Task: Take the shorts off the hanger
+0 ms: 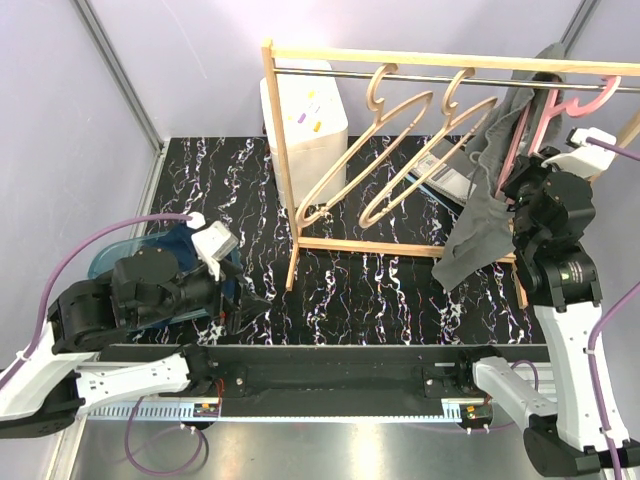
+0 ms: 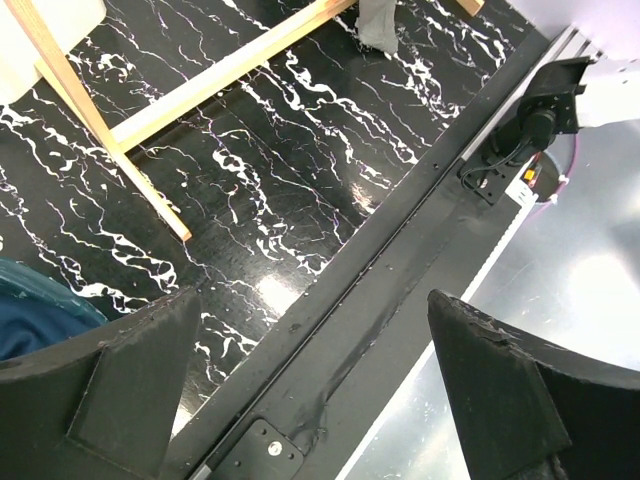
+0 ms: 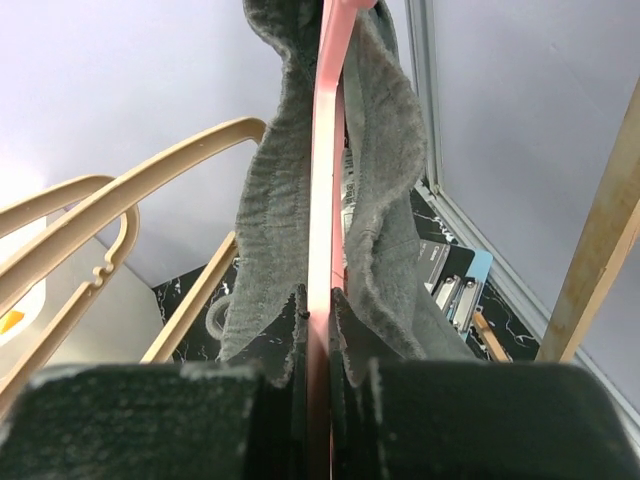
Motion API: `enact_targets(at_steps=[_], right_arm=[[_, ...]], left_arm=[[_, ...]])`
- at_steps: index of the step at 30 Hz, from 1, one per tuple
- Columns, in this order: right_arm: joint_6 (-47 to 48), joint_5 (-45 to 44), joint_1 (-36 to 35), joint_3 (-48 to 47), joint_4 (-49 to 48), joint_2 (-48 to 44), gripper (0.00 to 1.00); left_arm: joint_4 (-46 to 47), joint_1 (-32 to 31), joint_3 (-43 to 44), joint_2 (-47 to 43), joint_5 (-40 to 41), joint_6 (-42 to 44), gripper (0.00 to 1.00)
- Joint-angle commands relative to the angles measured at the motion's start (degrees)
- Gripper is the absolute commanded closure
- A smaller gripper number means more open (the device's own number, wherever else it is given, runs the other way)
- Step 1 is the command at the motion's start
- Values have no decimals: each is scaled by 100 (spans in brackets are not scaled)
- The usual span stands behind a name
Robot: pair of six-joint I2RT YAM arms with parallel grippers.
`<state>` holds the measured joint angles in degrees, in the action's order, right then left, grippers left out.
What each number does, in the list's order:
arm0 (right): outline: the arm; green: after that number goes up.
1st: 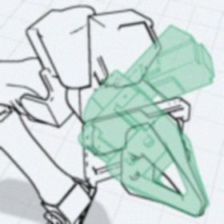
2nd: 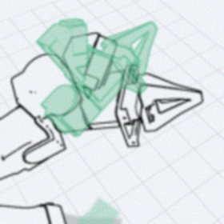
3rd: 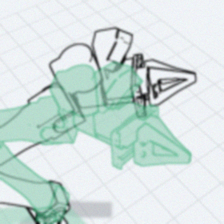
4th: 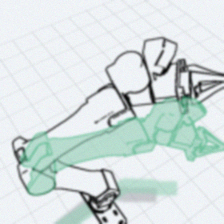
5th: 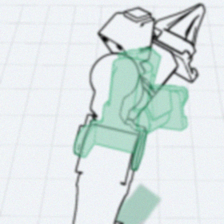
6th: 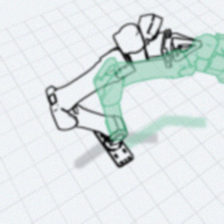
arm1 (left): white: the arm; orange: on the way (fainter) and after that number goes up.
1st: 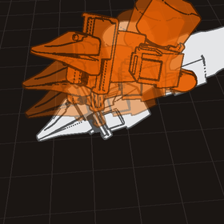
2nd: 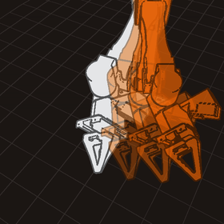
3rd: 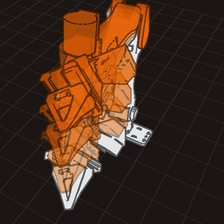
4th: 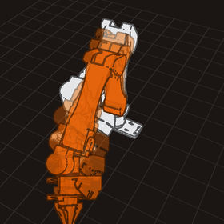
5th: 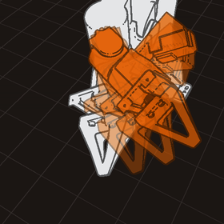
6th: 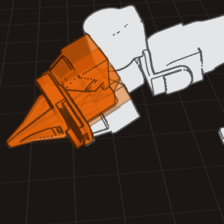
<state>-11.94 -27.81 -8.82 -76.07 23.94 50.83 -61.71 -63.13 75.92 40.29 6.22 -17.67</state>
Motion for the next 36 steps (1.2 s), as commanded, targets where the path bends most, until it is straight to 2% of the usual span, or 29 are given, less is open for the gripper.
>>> enact_targets(at_steps=[1, 6, 15, 17, 18, 20, 24, 27, 32, 36], right_arm=[[333, 162, 21, -92, -1620, -398, 100], [360, 512, 21, -30, -1814, -398, 100], [-878, 365, 21, 708, -2175, -943, 100], [-1072, -2, 29, 551, -1790, -1048, 100], [-1204, -92, 21, 437, -1231, -1066, 100], [-1292, -128, 21, 121, -701, -1162, 100], [-1757, 73, 21, -434, 966, -1216, 100], [-2240, 548, 21, -610, 1786, -1233, 100], [-2935, 1329, 21, -348, 2229, -1312, 100], [-3278, 1699, 21, -83, 2386, -1313, 100]], left_arm=[[98, -24, 169, 110, -138, 194, 1], [203, -24, 45, 84, -419, 141, 1], [160, -24, 116, 172, -499, 168, 1], [160, -24, 133, 198, -499, 176, 1], [168, -24, 151, 207, -499, 185, 1], [168, -24, 169, 198, -464, 194, 1], [317, -24, 90, 154, -586, 132, 1], [695, -24, -129, 128, -1078, 106, 1], [1720, -24, -586, 14, -1622, -131, 2], [2461, -50, -965, -4, -1730, -246, 14]])
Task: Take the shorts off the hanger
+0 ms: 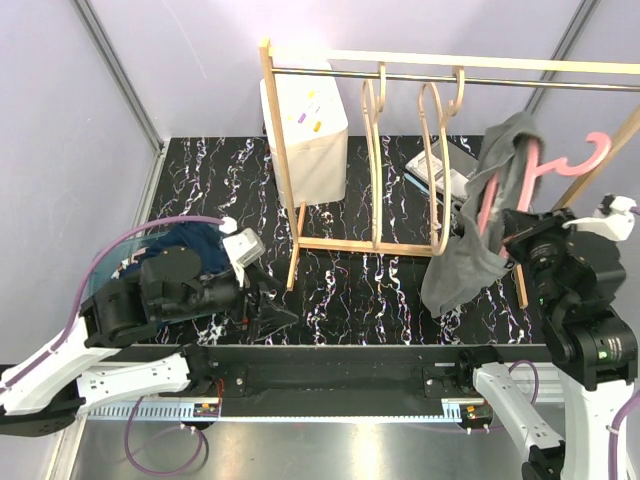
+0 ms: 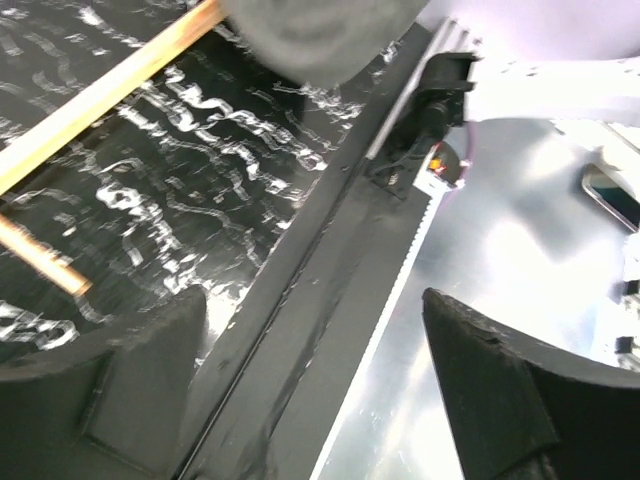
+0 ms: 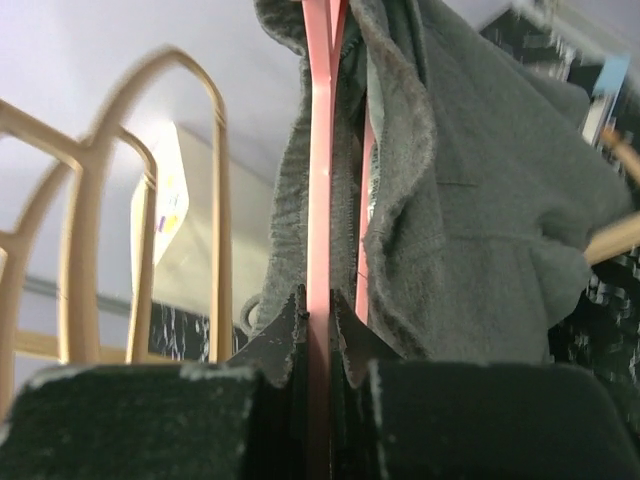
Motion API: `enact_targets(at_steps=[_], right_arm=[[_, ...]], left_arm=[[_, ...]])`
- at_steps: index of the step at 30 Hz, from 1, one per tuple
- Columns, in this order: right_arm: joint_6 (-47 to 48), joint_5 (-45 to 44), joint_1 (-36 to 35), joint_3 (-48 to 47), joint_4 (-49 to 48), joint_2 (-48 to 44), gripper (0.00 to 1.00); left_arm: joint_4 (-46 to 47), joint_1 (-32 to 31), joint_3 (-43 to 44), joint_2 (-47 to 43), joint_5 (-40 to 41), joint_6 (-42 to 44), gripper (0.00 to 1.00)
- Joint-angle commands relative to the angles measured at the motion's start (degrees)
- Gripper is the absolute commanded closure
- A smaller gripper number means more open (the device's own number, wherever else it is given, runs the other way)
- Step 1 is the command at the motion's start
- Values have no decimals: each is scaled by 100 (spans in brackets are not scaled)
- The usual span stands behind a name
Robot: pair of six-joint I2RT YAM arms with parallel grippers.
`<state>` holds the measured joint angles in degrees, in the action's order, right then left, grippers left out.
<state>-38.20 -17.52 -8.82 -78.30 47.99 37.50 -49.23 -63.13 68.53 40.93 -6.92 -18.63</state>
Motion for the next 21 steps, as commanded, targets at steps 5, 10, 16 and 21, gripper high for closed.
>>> enact_targets(at_steps=[5, 10, 16, 21], right_arm=[[-716, 1215, 21, 253, 237, 284, 100], [-347, 1391, 29, 325, 325, 346, 100], [-223, 1453, 21, 806, 369, 75, 100], [-1101, 1532, 21, 1308, 536, -286, 100]], left_arm=[[1740, -802, -296, 134, 469, 140, 19], [2540, -1831, -174, 975, 1340, 45, 17], [3699, -2431, 292, 2452, 1659, 166, 15], [3886, -2634, 1037, 3735, 1922, 510, 13]])
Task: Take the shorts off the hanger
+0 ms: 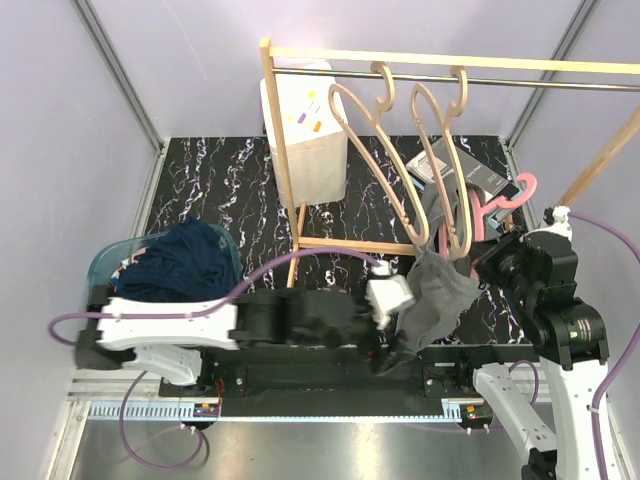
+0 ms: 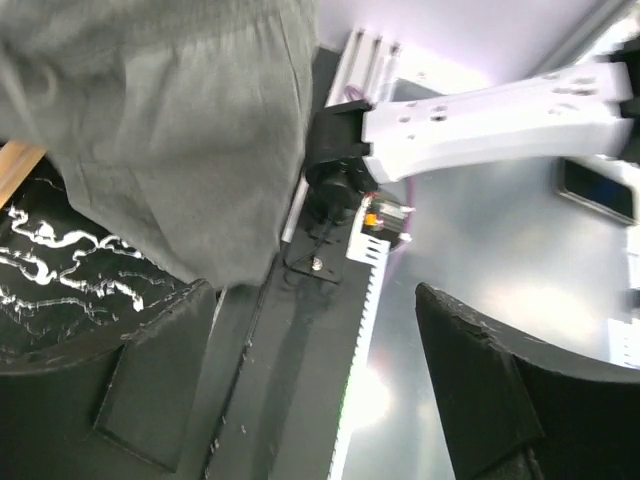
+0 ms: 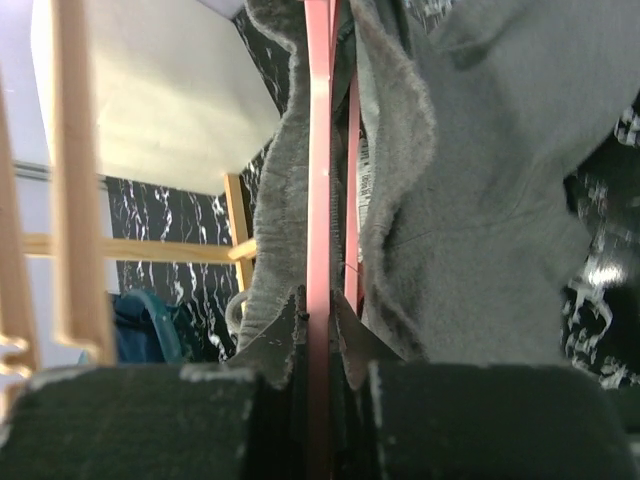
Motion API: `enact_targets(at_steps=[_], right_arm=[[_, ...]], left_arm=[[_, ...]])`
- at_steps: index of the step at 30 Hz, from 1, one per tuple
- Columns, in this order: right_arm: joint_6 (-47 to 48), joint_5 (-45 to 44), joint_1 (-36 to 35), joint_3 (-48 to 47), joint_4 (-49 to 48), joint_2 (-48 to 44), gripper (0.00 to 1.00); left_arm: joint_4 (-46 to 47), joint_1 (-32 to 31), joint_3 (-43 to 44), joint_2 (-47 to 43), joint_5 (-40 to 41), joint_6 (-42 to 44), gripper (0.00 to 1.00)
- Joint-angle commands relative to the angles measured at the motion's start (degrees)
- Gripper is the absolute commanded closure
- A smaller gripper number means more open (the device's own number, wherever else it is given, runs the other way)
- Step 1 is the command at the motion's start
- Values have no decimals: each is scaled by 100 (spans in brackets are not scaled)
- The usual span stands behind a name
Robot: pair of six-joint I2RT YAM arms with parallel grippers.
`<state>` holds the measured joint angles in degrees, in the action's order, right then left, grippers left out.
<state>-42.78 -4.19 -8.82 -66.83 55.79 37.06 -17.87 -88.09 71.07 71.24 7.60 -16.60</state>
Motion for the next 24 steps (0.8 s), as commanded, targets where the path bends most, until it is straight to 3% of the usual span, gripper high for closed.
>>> enact_targets(at_steps=[1, 8, 14, 18, 24], right_arm=[[-730, 321, 21, 144, -201, -260, 100], [-731, 129, 21, -331, 449, -225, 100], [-889, 155, 21, -454, 529, -252, 100], [-960, 173, 21, -629, 565, -208, 100], [-1074, 67, 29, -902, 626, -85, 100]], left_arm=[[750, -138, 890, 829, 427, 298, 12], [794, -138, 1541, 1629, 199, 526, 6], [636, -129, 1927, 2130, 364, 640, 11], [267, -41, 2130, 2402, 540, 579, 40], [21, -32, 2113, 2473, 778, 553, 58]])
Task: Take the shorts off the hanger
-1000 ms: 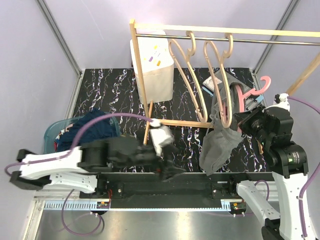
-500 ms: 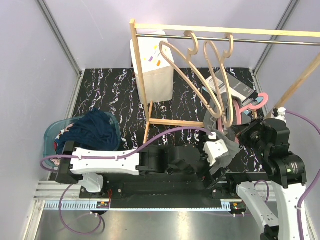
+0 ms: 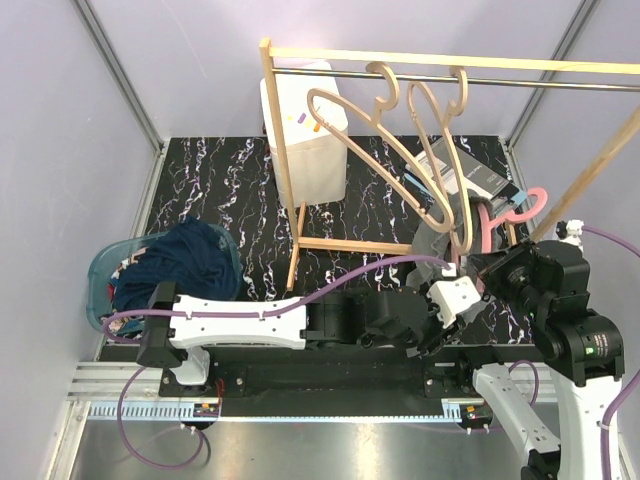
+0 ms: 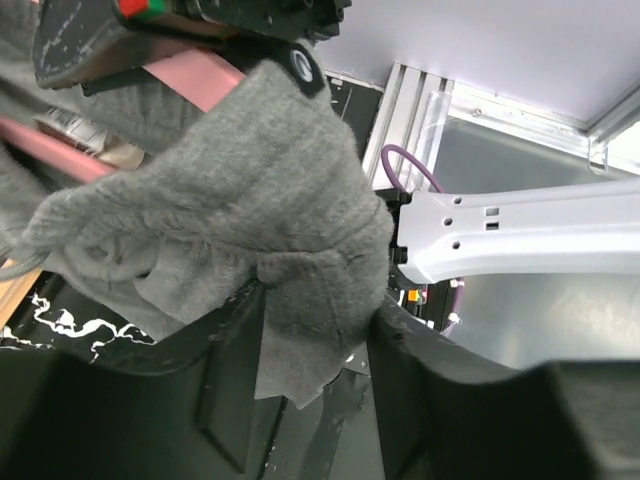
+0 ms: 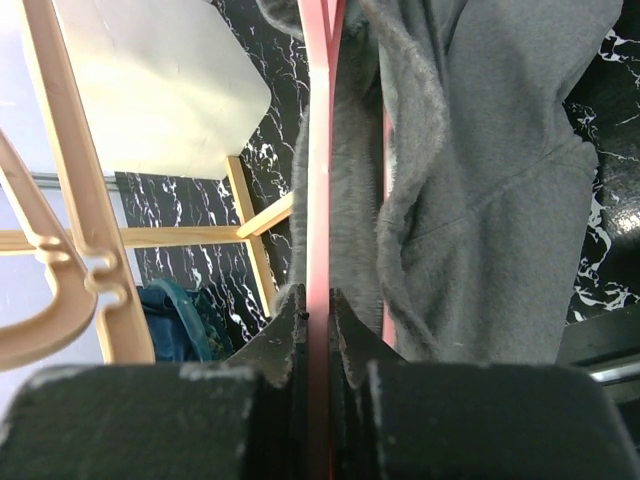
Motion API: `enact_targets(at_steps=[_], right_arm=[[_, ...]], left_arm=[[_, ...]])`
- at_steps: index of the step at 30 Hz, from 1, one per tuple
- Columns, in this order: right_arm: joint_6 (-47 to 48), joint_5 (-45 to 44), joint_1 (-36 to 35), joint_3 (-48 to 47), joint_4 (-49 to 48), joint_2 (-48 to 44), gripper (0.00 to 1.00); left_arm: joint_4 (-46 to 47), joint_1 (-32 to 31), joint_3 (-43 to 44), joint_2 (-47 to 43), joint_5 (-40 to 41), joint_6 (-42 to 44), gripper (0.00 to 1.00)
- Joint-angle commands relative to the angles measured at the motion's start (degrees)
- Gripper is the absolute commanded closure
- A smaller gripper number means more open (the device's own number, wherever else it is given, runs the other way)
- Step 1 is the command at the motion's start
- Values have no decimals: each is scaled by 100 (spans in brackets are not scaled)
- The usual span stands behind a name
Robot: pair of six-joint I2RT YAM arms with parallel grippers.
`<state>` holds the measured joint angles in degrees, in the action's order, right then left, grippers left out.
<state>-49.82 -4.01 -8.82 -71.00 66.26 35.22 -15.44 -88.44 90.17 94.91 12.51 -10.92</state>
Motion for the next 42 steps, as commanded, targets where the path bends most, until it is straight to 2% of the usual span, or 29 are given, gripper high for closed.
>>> enact_targets(at_steps=[1, 3, 4, 5, 6, 7, 9, 12, 17, 18, 20, 23, 26, 31, 38, 42], right_arm=[[-414, 32, 21, -563, -403, 108, 100], [-467, 23, 29, -642, -412, 125, 100], [-537, 23, 21, -678, -403, 134, 100], [-572, 32, 29, -704, -403, 151, 100], [-590, 84, 21, -722, -412, 178, 100], [-633, 119, 29, -757, -429, 195, 100], [-686, 225, 21, -766, -421, 222, 100], [-801, 304, 21, -766, -482, 222, 100], [-810, 339, 21, -854, -474, 275, 100], [-810, 348, 29, -871, -474, 275, 100], [-731, 287, 21, -880, -482, 266, 100], [-704, 41, 29, -793, -430, 222, 100], [-678, -318, 21, -512, -456, 169, 100], [-836, -601, 21, -423, -517, 362, 100], [-1231, -1005, 21, -870, -588, 915, 100], [-1416, -707, 21, -1354, -229, 1179, 100]], left_arm=[[-257, 20, 203, 106, 304, -50, 60], [-328, 64, 203, 98, 261, -156, 65], [-337, 73, 203, 89, 252, -182, 64], [-345, 90, 203, 89, 234, -217, 60], [-354, 91, 194, 80, 225, -227, 47], [-354, 91, 203, 80, 234, -244, 40], [-346, 99, 203, 89, 190, -253, 32], [-372, 99, 211, 106, 120, -279, 30], [-416, 91, 176, 89, 32, -227, 67], [-459, 108, 202, 80, 14, -209, 75], [-591, 99, 238, 36, 75, -218, 100], [-705, 91, 124, -183, -29, -131, 100], [-741, -5, -209, -561, -485, 221, 100], [-960, -208, -965, -1263, -654, 372, 100], [-1197, -340, -1739, -1792, -768, 406, 100], [-1242, -340, -2047, -1976, -592, 257, 100]])
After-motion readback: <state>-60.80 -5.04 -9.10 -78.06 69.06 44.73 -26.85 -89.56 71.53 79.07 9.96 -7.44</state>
